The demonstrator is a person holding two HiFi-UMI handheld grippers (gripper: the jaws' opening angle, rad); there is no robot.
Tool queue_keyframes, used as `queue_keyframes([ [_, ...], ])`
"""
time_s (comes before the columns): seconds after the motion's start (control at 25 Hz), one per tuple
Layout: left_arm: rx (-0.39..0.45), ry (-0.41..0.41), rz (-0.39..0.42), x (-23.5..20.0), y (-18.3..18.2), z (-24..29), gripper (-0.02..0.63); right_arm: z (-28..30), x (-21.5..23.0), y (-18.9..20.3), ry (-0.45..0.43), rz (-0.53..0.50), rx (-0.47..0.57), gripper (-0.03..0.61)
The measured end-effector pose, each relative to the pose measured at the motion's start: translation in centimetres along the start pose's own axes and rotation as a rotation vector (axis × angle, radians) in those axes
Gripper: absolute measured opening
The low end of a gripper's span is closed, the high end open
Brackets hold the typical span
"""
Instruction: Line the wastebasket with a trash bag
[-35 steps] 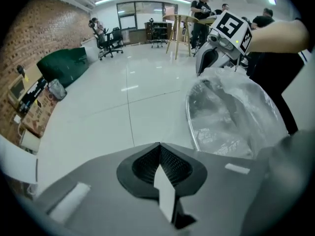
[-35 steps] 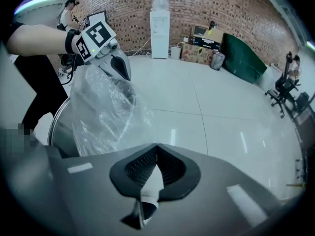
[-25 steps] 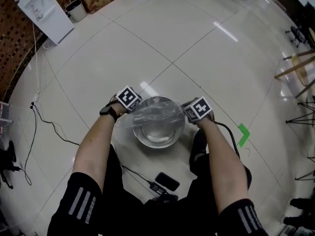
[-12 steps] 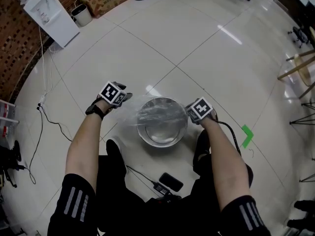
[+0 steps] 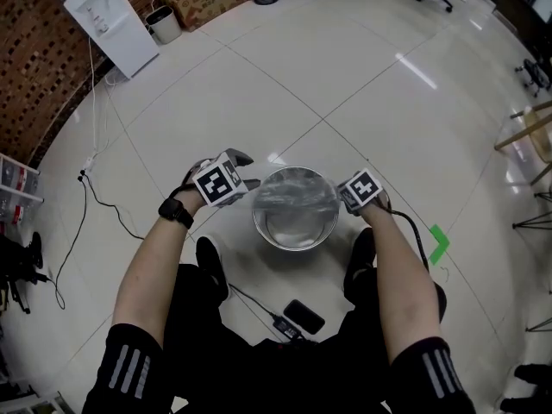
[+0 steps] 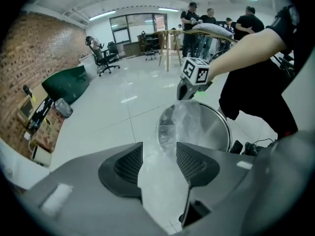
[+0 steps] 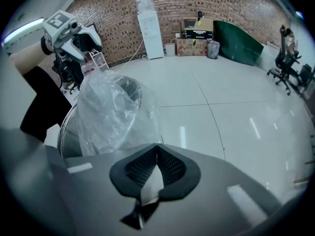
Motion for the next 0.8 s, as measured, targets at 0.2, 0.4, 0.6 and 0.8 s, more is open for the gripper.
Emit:
queue_keyframes([
  [0.2, -0.080, -0.034, 0.155, 5.2, -1.5, 1.0, 0.241, -0.9, -0.9, 0.0, 0.012, -0.011, 0.006, 0.008],
  [0.4, -0.156, -0.047, 0.124, 6.7, 0.1, 4.0, 0.250, -1.6, -1.6, -0.2, 0.026, -0.015, 0.010, 0.008],
  [0.6, -0.216, -0.022, 0.147, 7.6, 1.0, 5.5, 0.034, -1.6, -1.8, -0.1, 0.010, -0.012, 0.025, 0.008],
  [0.8, -0.168, 0.015, 0.210, 10.1, -0.3, 4.2, -0.006, -2.1, -1.7, 0.4, 0.010, -0.003, 0.024, 0.008],
])
Point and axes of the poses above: the fingertips, and each gripper's own axes: z forward along the fingers, x to its right, y out of its underside, the point moved 4 cm from there along -z, backward along the fingers, and after that the axes turned 6 degrees about z, right-handed, at the moved point
